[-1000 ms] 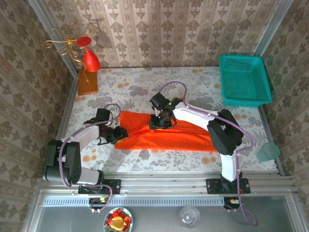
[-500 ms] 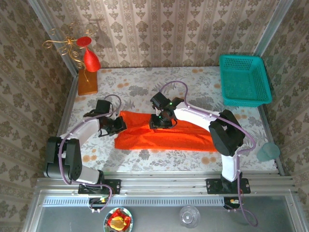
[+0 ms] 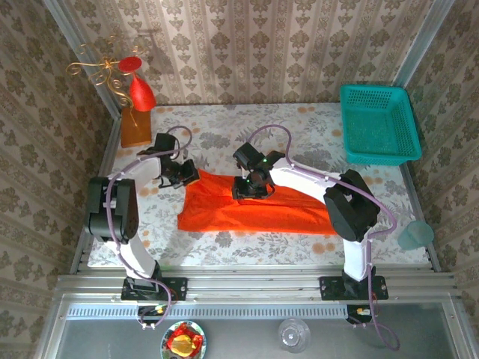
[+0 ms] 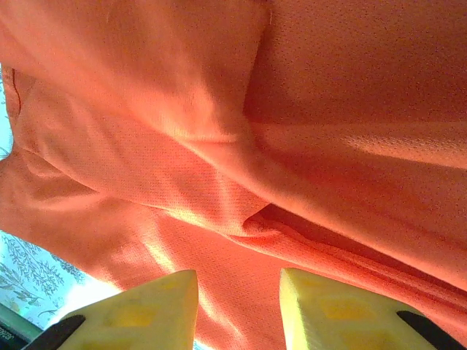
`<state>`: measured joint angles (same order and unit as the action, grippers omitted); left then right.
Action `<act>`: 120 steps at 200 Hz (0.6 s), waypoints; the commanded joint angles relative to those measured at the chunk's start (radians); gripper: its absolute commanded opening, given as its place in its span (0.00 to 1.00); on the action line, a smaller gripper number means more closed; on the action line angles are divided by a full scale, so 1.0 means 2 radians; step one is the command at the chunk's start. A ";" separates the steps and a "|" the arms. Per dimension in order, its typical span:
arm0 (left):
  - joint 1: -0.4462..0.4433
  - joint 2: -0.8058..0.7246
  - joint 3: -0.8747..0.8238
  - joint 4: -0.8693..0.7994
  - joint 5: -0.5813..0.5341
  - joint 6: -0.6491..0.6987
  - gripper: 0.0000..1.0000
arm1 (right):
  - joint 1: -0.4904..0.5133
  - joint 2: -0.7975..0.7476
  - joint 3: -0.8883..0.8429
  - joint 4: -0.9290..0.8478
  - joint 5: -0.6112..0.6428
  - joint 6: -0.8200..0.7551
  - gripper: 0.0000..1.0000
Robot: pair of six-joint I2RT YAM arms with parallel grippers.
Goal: Fold the inside-out t-shirt
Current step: Smooth out the T-shirt at the center of the table.
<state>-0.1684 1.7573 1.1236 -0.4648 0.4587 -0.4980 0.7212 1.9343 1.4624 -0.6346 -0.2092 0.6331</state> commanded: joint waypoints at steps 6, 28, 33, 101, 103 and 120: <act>0.008 0.024 0.042 -0.001 0.014 0.008 0.08 | 0.003 0.002 0.003 -0.014 0.019 0.004 0.35; 0.010 0.049 0.066 -0.002 0.029 0.008 0.09 | 0.003 0.007 0.005 -0.013 0.021 0.003 0.35; 0.010 0.053 0.070 -0.003 0.033 0.008 0.10 | 0.003 0.008 0.006 -0.013 0.022 0.003 0.35; 0.003 -0.006 0.053 -0.009 0.054 0.007 0.10 | 0.000 0.007 0.014 -0.026 0.038 -0.002 0.35; 0.002 -0.009 0.052 -0.011 0.054 0.008 0.09 | 0.000 0.006 0.014 -0.026 0.038 -0.002 0.35; -0.006 -0.040 0.028 -0.029 0.052 0.018 0.11 | -0.004 -0.001 0.011 -0.029 0.040 -0.003 0.35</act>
<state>-0.1612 1.7878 1.2297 -0.4683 0.5350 -0.4969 0.7204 1.9507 1.4647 -0.6521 -0.1623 0.6323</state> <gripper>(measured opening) 0.102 0.354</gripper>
